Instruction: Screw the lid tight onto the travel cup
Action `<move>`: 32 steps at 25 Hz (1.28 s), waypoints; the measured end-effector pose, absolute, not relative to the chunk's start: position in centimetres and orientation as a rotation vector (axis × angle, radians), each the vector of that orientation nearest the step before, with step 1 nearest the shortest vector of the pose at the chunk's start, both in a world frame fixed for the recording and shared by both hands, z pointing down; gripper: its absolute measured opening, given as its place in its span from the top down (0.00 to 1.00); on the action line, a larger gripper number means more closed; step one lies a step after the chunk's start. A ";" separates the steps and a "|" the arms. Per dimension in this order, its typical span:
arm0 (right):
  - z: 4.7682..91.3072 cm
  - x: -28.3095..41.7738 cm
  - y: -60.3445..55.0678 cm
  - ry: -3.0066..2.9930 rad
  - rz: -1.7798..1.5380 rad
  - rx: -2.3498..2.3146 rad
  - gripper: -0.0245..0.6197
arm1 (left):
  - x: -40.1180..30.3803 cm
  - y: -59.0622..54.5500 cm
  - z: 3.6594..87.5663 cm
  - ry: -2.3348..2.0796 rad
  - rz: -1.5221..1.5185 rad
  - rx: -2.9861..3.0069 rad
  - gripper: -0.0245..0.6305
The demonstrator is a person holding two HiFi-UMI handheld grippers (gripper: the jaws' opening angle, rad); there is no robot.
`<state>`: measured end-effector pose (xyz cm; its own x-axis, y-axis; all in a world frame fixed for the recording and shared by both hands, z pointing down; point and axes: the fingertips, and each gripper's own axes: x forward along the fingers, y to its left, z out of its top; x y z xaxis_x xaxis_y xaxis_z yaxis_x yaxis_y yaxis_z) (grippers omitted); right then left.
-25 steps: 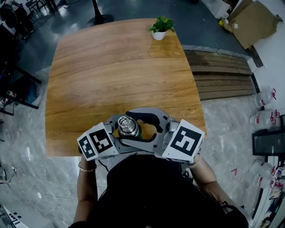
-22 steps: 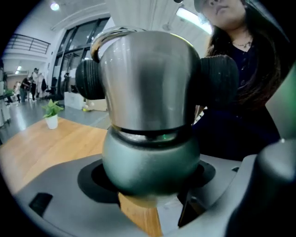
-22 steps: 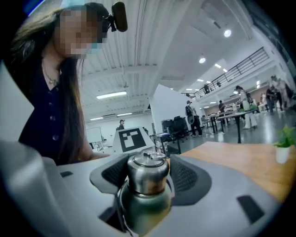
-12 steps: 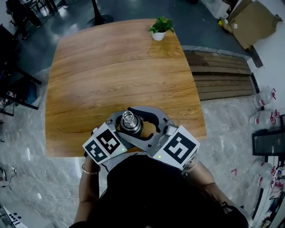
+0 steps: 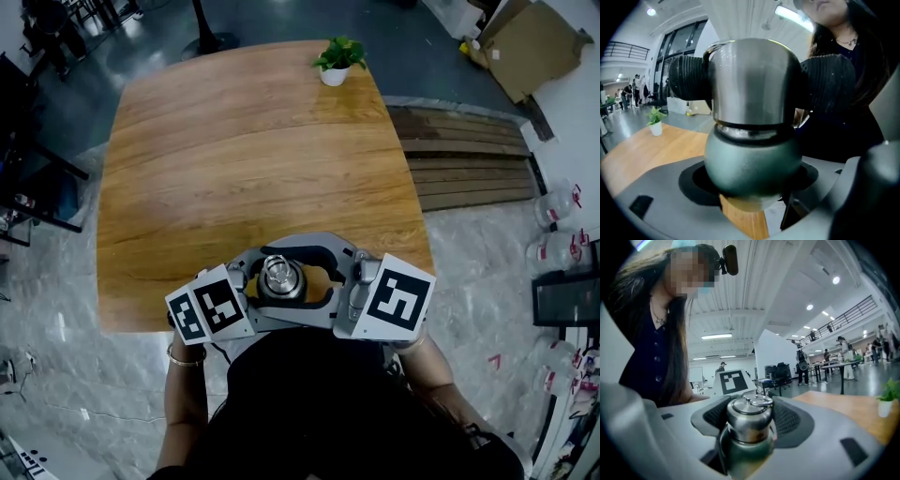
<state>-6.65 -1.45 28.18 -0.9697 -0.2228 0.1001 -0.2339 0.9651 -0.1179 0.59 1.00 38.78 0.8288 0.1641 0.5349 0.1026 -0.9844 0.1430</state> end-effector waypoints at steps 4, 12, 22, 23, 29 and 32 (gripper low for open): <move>28.9 -6.1 -3.8 -2.928 0.131 0.646 0.55 | 0.5 -2.2 39.4 -0.093 0.937 2.902 0.35; 28.3 -5.8 -4.0 -2.974 0.243 0.655 0.55 | 0.4 -2.7 39.0 -0.144 0.913 2.921 0.35; 28.5 -5.9 -3.9 -2.946 0.203 0.664 0.55 | 0.5 -2.3 39.1 -0.094 0.919 2.912 0.35; 28.7 -5.8 -4.5 -2.926 0.208 0.739 0.55 | 0.2 -3.0 39.4 -0.169 0.959 2.901 0.35; 28.4 -5.4 -4.3 -2.977 0.325 0.683 0.55 | 0.1 -3.0 39.3 -0.149 0.924 2.896 0.35; 27.4 -4.9 -3.6 -3.033 0.363 0.561 0.54 | 0.2 -1.9 38.4 -0.015 0.812 2.905 0.35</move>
